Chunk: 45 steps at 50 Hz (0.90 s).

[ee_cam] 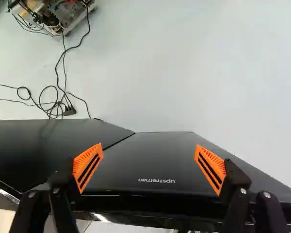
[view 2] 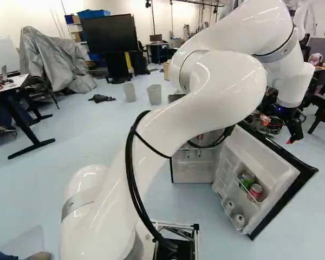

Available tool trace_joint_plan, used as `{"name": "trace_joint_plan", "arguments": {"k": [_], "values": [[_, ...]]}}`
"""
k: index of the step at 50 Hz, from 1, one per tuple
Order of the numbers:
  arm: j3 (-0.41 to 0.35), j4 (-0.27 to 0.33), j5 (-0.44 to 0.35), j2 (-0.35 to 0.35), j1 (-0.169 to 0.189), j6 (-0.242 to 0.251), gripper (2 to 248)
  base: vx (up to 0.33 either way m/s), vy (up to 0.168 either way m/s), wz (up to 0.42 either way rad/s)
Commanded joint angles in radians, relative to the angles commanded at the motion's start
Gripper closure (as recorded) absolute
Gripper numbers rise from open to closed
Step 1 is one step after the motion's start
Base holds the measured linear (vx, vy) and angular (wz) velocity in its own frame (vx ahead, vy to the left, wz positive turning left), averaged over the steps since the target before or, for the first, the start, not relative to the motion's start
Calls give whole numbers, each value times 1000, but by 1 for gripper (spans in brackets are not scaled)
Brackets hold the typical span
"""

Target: Grab a drink from the fridge

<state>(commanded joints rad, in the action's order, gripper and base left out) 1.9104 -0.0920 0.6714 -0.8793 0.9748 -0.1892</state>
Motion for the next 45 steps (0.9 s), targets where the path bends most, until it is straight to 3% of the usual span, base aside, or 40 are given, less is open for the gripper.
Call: {"name": "trace_joint_plan", "arguments": {"k": [14, 45], "values": [[2, 0, 29, -17, 2, 0, 3, 0, 0, 0], [-121, 0, 30, 60, 32, 0, 3, 0, 0, 0]]}}
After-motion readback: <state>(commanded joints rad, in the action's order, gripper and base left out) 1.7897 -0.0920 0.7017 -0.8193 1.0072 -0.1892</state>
